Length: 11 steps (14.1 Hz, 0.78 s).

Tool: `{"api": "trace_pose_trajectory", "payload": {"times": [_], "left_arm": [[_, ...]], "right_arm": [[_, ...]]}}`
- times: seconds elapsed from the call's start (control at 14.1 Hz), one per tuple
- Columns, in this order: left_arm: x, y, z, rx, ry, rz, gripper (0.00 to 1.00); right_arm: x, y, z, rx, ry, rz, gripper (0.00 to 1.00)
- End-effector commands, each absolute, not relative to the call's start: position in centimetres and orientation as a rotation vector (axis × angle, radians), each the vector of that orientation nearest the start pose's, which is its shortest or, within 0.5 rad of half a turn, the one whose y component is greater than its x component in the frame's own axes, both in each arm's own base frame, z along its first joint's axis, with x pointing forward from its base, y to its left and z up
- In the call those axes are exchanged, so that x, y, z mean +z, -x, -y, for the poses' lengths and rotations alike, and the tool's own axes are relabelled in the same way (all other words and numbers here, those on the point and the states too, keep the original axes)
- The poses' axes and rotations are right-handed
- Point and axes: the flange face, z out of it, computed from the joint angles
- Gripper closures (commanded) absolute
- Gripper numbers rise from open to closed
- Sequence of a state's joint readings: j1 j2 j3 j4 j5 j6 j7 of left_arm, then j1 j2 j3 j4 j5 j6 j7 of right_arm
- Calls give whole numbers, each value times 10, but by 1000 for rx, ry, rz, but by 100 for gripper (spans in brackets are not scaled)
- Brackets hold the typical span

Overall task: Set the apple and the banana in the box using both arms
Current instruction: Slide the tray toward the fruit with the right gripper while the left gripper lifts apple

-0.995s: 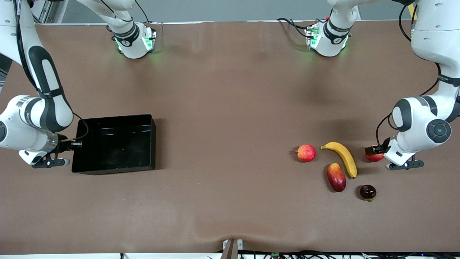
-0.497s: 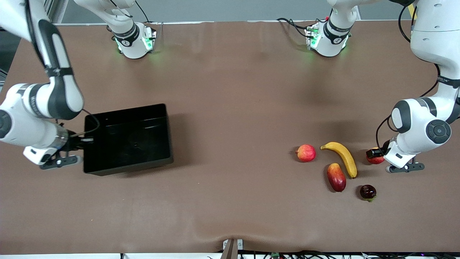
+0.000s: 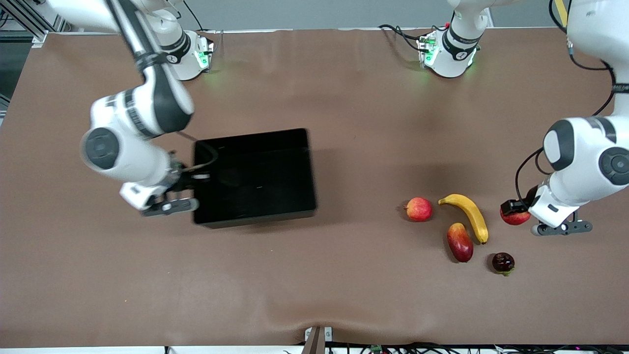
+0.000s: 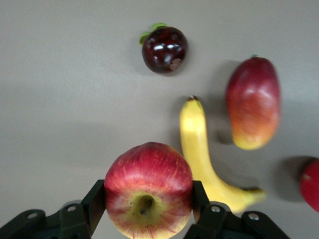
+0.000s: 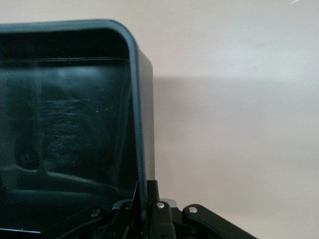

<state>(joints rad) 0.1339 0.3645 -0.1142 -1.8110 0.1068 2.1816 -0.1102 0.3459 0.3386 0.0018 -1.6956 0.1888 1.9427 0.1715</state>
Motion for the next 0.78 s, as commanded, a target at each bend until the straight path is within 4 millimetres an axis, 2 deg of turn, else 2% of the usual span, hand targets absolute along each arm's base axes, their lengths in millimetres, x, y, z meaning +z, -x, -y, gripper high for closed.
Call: {"api": "trace_pose_trajectory", "payload": {"times": [0.0, 0.14, 0.36, 0.5, 0.71], "left_arm": [[381, -625, 16, 26, 3088, 229, 100], [404, -617, 47, 8, 3087, 298, 100], [417, -609, 92, -13, 3093, 385, 100], [423, -604, 117, -24, 3103, 381, 100], [425, -597, 147, -23, 3107, 446, 100]], "right_arm": [[389, -590, -276, 228, 2899, 45, 100], [376, -576, -313, 240, 2909, -36, 100], [348, -558, -358, 249, 2932, -151, 100], [324, -547, -375, 262, 2947, -143, 100], [285, -536, -386, 248, 2961, -131, 96]]}}
